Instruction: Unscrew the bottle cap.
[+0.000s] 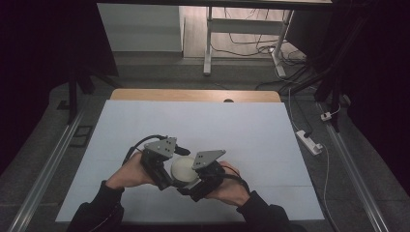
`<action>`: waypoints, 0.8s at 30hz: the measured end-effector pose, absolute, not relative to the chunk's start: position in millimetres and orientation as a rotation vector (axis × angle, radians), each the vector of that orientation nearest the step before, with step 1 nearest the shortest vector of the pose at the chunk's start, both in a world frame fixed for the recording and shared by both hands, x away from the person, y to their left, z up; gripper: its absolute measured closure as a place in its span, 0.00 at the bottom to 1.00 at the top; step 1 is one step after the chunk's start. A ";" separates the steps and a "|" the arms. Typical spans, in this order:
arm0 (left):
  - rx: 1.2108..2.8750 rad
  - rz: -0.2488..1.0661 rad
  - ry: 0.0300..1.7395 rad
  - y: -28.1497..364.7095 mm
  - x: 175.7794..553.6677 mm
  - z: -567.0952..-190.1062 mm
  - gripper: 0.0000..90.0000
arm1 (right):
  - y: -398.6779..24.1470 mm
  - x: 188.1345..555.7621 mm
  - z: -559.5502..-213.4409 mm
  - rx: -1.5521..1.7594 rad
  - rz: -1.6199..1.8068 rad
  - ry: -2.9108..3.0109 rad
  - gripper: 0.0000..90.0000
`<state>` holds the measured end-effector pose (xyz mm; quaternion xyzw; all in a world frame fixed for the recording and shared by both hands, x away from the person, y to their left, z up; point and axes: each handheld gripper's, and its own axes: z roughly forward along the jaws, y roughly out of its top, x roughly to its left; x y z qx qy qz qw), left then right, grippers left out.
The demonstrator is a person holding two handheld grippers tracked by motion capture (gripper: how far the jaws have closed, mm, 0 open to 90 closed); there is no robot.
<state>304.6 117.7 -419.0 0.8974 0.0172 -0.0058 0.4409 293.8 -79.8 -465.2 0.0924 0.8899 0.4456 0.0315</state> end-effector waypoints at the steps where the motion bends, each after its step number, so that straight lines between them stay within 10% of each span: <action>1: 2.226 -0.004 0.027 117.4 303.2 -419.3 0.08 | -78.8 292.2 -464.9 0.274 1.379 2.742 0.08; 24: 2.172 0.224 0.507 89.5 297.0 -417.6 0.09 | -87.9 304.0 -464.5 0.545 1.307 2.598 0.08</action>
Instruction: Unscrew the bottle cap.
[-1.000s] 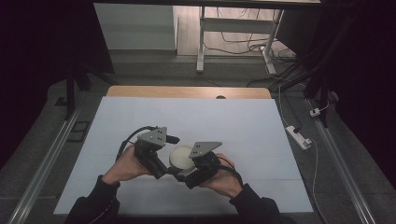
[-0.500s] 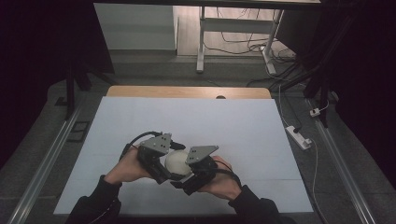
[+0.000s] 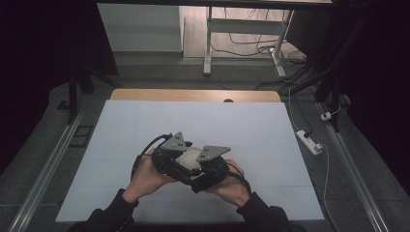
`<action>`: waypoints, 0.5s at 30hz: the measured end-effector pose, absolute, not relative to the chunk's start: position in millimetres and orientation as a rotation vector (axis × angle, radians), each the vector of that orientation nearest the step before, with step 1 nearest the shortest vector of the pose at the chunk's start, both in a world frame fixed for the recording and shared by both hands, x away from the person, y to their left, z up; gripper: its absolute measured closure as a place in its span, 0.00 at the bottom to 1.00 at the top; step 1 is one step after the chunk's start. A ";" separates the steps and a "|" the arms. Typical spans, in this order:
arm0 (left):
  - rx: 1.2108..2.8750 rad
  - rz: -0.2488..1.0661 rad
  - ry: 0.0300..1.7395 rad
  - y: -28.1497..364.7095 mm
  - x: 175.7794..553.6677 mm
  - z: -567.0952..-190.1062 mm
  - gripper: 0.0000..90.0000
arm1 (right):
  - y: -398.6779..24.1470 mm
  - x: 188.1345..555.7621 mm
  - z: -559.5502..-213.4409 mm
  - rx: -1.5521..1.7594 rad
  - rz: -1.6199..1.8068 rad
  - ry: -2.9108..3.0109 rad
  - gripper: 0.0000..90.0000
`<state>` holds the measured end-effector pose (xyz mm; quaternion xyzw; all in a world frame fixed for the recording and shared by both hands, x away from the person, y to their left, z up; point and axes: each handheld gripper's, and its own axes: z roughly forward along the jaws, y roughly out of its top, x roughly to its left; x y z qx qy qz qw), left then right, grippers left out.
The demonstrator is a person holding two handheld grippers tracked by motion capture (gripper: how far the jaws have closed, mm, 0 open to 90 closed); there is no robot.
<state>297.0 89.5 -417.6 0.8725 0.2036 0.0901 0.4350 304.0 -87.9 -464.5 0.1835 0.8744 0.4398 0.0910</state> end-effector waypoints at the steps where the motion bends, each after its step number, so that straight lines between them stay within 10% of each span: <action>1: 2.168 0.209 0.499 90.4 298.4 -417.9 0.09 | -88.3 304.7 -464.8 0.545 1.306 2.600 0.08; 15: 2.179 0.009 0.096 121.1 303.1 -411.6 0.02 | -86.6 299.0 -463.4 0.367 1.404 2.700 0.07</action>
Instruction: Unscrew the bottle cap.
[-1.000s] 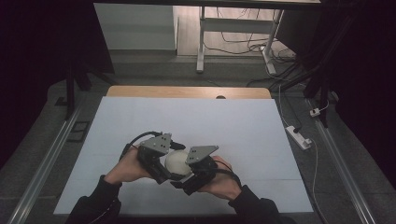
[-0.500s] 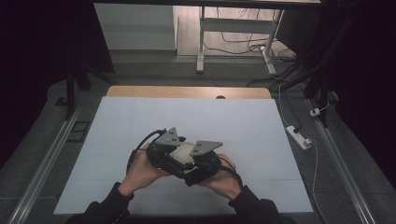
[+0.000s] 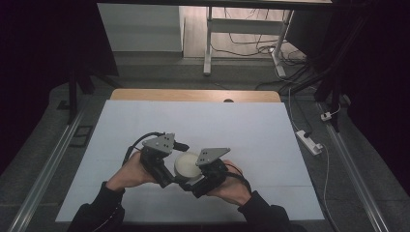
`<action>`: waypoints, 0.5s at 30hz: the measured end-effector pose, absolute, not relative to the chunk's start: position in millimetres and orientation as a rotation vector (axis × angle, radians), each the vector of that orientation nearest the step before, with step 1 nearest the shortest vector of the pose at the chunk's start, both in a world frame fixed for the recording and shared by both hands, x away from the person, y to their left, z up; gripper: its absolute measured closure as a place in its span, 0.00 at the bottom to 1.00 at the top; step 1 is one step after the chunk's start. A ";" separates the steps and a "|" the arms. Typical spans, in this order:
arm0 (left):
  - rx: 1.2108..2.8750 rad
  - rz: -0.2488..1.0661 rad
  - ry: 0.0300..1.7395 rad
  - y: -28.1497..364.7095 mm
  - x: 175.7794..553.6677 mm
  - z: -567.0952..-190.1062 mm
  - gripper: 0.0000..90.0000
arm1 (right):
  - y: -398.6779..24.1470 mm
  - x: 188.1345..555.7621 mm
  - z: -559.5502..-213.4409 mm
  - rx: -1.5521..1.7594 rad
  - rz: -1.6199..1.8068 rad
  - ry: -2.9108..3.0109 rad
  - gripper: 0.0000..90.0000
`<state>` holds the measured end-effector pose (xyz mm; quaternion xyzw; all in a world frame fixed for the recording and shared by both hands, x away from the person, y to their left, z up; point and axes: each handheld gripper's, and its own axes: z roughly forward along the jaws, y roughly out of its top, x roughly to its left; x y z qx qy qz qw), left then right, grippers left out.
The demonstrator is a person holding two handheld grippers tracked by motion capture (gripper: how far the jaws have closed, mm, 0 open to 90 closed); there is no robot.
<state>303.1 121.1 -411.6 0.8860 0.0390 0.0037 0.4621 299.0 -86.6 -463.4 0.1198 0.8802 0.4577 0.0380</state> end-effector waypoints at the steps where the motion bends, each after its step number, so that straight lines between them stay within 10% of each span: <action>1: 2.179 0.009 0.096 121.1 303.1 -411.6 0.01 | -85.1 296.8 -463.1 0.347 1.411 2.711 0.08; 15: 2.186 0.099 0.217 109.5 299.5 -413.2 0.10 | -81.1 291.4 -459.4 0.387 1.373 2.672 0.07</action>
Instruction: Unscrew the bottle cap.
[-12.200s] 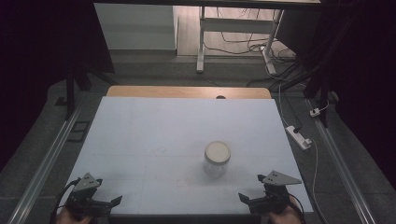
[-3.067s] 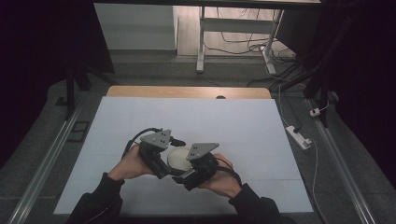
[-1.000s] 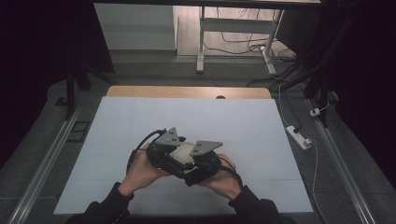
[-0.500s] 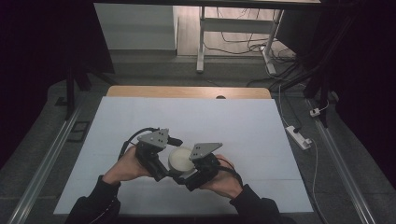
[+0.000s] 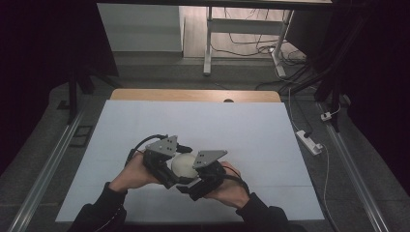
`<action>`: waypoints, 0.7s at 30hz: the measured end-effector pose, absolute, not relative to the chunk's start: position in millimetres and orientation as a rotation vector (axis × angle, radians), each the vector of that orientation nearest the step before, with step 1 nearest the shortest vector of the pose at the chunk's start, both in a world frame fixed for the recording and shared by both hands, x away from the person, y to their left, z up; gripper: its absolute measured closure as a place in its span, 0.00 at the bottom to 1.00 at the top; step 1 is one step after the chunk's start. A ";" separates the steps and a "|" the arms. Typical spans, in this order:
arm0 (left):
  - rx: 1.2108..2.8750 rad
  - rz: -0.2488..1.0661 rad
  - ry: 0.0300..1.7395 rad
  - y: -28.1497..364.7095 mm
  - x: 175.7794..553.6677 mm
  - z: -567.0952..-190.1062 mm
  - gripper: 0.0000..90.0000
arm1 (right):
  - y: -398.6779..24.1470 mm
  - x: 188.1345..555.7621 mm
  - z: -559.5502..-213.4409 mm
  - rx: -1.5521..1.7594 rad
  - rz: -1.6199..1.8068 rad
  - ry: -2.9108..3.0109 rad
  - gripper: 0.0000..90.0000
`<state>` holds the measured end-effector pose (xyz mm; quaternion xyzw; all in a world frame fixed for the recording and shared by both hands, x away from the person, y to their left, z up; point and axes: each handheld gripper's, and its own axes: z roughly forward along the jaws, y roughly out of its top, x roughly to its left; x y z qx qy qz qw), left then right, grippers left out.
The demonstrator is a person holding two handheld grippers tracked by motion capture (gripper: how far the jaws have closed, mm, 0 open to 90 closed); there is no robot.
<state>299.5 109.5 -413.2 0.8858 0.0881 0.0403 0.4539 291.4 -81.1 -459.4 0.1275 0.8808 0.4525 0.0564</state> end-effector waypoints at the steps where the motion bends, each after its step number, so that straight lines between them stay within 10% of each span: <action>1: 2.188 0.118 0.256 107.3 299.4 -413.2 0.10 | -81.3 292.4 -460.1 0.410 1.363 2.658 0.07; 21: 2.147 0.219 0.494 93.7 299.7 -415.8 0.10 | -84.5 302.5 -466.7 0.585 1.285 2.576 0.07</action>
